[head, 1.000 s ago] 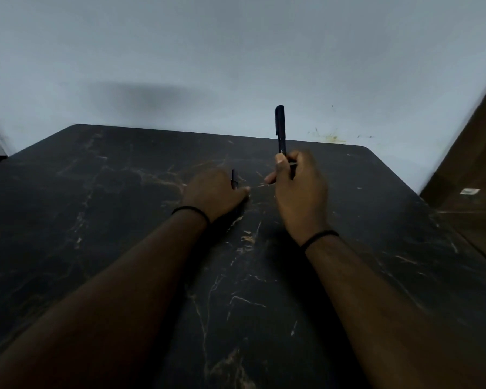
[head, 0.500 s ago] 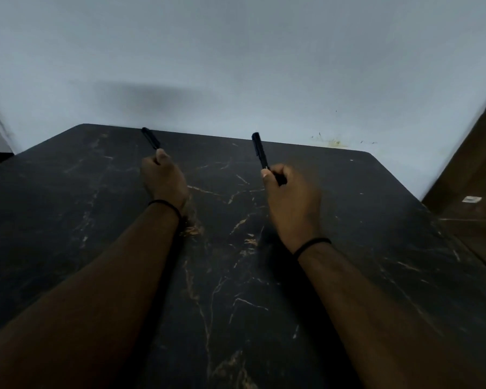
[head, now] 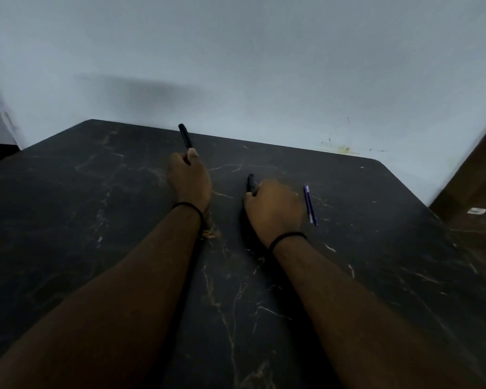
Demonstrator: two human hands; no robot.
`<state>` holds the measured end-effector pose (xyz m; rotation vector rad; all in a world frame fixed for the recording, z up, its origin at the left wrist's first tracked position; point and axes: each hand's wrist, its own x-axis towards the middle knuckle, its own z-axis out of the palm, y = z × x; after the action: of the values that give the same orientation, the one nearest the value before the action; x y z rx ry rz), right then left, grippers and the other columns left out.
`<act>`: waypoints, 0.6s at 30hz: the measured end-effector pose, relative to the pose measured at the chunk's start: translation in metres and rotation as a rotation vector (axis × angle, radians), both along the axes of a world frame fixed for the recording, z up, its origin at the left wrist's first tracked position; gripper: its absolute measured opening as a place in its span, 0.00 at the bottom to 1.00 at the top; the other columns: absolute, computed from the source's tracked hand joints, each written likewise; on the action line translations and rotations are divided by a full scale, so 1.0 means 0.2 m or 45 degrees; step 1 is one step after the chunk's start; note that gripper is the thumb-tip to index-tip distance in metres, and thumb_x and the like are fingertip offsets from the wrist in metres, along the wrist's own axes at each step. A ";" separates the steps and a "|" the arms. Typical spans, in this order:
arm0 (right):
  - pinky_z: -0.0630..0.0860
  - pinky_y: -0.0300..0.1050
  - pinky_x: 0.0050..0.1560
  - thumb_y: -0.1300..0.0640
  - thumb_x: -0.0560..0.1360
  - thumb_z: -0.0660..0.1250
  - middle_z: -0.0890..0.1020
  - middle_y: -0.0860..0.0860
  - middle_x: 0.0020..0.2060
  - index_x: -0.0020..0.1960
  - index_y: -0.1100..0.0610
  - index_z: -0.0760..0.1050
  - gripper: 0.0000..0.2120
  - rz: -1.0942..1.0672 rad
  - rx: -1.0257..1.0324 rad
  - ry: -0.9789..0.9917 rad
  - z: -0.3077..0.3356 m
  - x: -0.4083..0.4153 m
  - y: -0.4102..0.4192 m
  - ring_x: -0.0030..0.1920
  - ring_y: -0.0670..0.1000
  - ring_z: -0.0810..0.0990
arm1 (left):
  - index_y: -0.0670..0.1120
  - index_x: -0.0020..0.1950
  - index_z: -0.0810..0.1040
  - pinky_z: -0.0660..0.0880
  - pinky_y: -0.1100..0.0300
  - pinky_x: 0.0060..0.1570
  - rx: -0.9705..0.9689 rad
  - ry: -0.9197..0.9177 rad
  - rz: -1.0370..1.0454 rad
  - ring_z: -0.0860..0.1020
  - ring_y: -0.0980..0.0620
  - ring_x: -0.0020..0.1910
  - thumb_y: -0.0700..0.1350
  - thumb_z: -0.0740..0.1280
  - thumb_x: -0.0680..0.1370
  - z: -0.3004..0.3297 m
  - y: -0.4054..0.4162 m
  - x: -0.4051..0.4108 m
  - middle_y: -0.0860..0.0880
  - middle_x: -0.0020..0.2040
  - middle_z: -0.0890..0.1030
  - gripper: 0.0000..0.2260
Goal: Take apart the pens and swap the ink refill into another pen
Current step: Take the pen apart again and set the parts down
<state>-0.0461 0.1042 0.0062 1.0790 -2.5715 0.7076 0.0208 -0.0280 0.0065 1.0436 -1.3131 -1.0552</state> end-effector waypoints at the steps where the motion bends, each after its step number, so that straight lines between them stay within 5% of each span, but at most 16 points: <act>1: 0.66 0.43 0.40 0.48 0.78 0.62 0.82 0.54 0.45 0.43 0.55 0.77 0.12 -0.009 -0.005 -0.007 0.00 0.00 -0.01 0.48 0.57 0.81 | 0.39 0.55 0.74 0.75 0.52 0.46 -0.005 0.003 0.001 0.78 0.45 0.45 0.49 0.58 0.84 0.00 0.00 0.00 0.41 0.48 0.80 0.14; 12: 0.70 0.45 0.41 0.45 0.79 0.62 0.82 0.54 0.43 0.46 0.56 0.80 0.15 0.014 0.041 -0.023 -0.02 0.00 -0.05 0.46 0.56 0.81 | 0.43 0.50 0.72 0.67 0.58 0.40 -0.018 -0.033 0.025 0.71 0.54 0.37 0.49 0.59 0.84 -0.02 -0.01 -0.03 0.52 0.39 0.72 0.10; 18: 0.71 0.46 0.44 0.44 0.79 0.61 0.82 0.53 0.44 0.48 0.56 0.79 0.17 0.004 -0.011 -0.047 -0.01 -0.01 -0.03 0.48 0.56 0.80 | 0.45 0.48 0.71 0.66 0.58 0.41 -0.071 -0.078 0.006 0.73 0.51 0.41 0.49 0.59 0.83 -0.02 -0.01 -0.02 0.49 0.42 0.74 0.09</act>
<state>-0.0475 0.0981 0.0043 1.0780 -2.5954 0.7453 0.0170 -0.0294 0.0034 1.0437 -1.3808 -0.9847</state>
